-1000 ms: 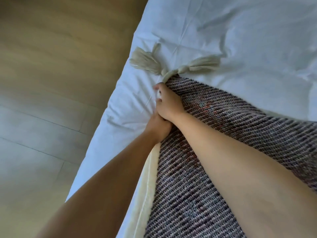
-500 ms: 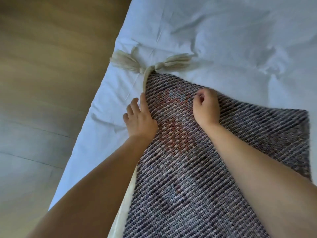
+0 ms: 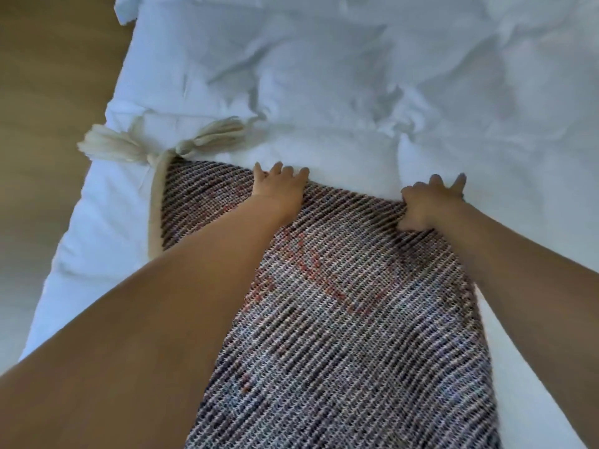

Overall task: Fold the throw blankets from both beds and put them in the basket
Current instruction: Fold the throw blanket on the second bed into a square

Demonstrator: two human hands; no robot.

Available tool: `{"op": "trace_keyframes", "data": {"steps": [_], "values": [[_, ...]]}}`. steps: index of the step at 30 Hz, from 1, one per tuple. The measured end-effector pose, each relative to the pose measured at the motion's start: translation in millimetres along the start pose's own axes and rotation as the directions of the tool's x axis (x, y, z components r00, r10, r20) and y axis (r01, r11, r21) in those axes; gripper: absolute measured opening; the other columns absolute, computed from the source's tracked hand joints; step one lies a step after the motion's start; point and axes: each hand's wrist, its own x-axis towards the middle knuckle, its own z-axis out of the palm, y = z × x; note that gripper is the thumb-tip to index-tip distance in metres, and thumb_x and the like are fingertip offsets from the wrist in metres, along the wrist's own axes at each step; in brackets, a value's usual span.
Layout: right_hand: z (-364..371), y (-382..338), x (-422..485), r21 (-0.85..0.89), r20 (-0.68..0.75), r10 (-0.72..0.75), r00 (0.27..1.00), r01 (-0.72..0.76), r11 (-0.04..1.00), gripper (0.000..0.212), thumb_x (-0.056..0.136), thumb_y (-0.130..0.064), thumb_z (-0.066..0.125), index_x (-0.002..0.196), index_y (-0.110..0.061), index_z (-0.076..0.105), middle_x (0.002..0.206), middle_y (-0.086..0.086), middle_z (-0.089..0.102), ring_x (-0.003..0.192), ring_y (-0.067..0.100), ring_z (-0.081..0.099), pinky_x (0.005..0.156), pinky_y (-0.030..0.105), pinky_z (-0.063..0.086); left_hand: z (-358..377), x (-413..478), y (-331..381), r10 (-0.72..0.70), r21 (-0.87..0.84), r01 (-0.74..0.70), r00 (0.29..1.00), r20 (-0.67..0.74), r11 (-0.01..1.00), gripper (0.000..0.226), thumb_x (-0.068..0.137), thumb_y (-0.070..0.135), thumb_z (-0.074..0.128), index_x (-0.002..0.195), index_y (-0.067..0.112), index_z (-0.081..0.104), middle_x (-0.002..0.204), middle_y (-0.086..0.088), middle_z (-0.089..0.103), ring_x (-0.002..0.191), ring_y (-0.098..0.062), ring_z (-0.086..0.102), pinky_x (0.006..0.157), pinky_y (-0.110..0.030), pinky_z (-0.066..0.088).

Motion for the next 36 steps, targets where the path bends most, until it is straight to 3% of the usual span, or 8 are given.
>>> {"op": "trace_keyframes", "data": {"steps": [5, 10, 17, 23, 28, 31, 33, 36], "values": [[-11.2, 20.1, 6.2, -0.020, 0.144, 0.035, 0.989, -0.033, 0.999, 0.056, 0.078, -0.050, 0.068, 0.118, -0.015, 0.055, 0.124, 0.009, 0.056, 0.127, 0.033, 0.043, 0.107, 0.068, 0.005, -9.0, 9.0, 19.2, 0.027, 0.136, -0.031, 0.999, 0.025, 0.990, 0.047, 0.079, 0.029, 0.055, 0.122, 0.012, 0.047, 0.112, -0.009, 0.050, 0.118, -0.030, 0.043, 0.106, -0.056, 0.020], [-2.7, 52.5, 14.5, 0.197, -0.341, 0.060, 0.938, 0.009, 0.980, 0.016, 0.089, -0.028, 0.055, 0.088, -0.012, 0.052, 0.072, 0.004, 0.049, 0.088, 0.031, 0.056, 0.099, 0.046, 0.031, -6.8, 16.0, 24.7, -0.040, 0.061, 0.047, 0.993, -0.109, 0.997, 0.043, 0.081, 0.030, 0.056, 0.118, 0.010, 0.047, 0.108, -0.009, 0.056, 0.104, -0.030, 0.053, 0.090, -0.043, 0.037], [61.5, 26.3, 16.4, 0.424, -0.339, 0.303, 0.891, -0.142, 0.894, 0.066, 0.094, -0.028, 0.049, 0.147, -0.019, 0.010, 0.148, 0.021, 0.021, 0.135, 0.039, 0.021, 0.106, 0.058, 0.023, 24.5, 12.3, 31.9, -0.113, 0.119, 0.130, 0.984, -0.137, 0.984, 0.068, 0.088, 0.027, 0.054, 0.143, 0.014, 0.016, 0.134, -0.011, 0.044, 0.126, -0.032, 0.040, 0.107, -0.059, 0.018], [83.4, 21.7, 0.7, 0.879, -0.082, 0.559, 0.825, -0.204, 0.431, 0.068, 0.089, -0.049, 0.053, 0.133, 0.000, 0.034, 0.131, 0.024, 0.047, 0.120, 0.041, 0.046, 0.090, 0.048, 0.042, 48.0, -21.7, 31.7, -0.050, 0.074, 0.068, 0.973, -0.227, 0.995, 0.070, 0.093, 0.022, 0.030, 0.147, 0.021, -0.013, 0.158, -0.009, -0.003, 0.144, -0.028, -0.008, 0.112, -0.056, -0.004], [71.4, 41.1, -2.0, 0.892, -0.295, 0.540, 0.788, 0.025, 0.450, 0.038, 0.098, -0.033, 0.042, 0.112, 0.003, 0.045, 0.110, 0.027, 0.058, 0.098, 0.041, 0.057, 0.070, 0.039, 0.037, 69.6, -56.3, 39.8, -0.109, -0.092, 0.095, 0.981, -0.160, 0.991, 0.059, 0.098, 0.041, 0.019, 0.149, 0.021, -0.004, 0.158, -0.005, -0.006, 0.144, -0.025, -0.011, 0.113, -0.052, -0.004], [67.6, 52.7, 2.9, 0.934, -0.192, 0.600, 0.776, -0.044, 0.355, 0.041, 0.097, -0.028, 0.046, 0.126, -0.001, 0.038, 0.127, 0.026, 0.050, 0.116, 0.041, 0.050, 0.089, 0.045, 0.041, 77.3, -74.6, 42.3, -0.133, -0.110, 0.119, 0.982, -0.132, 0.987, 0.061, 0.098, 0.046, 0.017, 0.149, 0.021, -0.004, 0.158, -0.004, -0.007, 0.145, -0.023, -0.011, 0.114, -0.051, -0.003], [73.2, 42.9, -1.9, 0.903, -0.115, 0.582, 0.805, -0.159, 0.398, 0.060, 0.094, -0.033, 0.051, 0.141, -0.006, 0.025, 0.143, 0.023, 0.034, 0.131, 0.040, 0.034, 0.103, 0.049, 0.033, 82.8, -87.1, 43.3, -0.158, -0.126, 0.142, 0.980, -0.123, 0.982, 0.061, 0.098, 0.048, 0.016, 0.149, 0.022, -0.005, 0.158, -0.004, -0.008, 0.145, -0.022, -0.011, 0.114, -0.050, -0.004], [88.0, 6.2, -30.4, 0.708, -0.358, 0.449, 0.819, -0.076, 0.702, 0.073, 0.094, -0.040, 0.043, 0.149, -0.009, 0.006, 0.156, 0.020, 0.009, 0.144, 0.037, 0.010, 0.115, 0.051, 0.011, 90.9, -110.0, 46.9, -0.203, -0.149, 0.186, 0.973, -0.106, 0.971, 0.063, 0.097, 0.049, 0.013, 0.148, 0.021, -0.009, 0.158, -0.004, -0.011, 0.144, -0.022, -0.014, 0.114, -0.048, -0.006]]}}
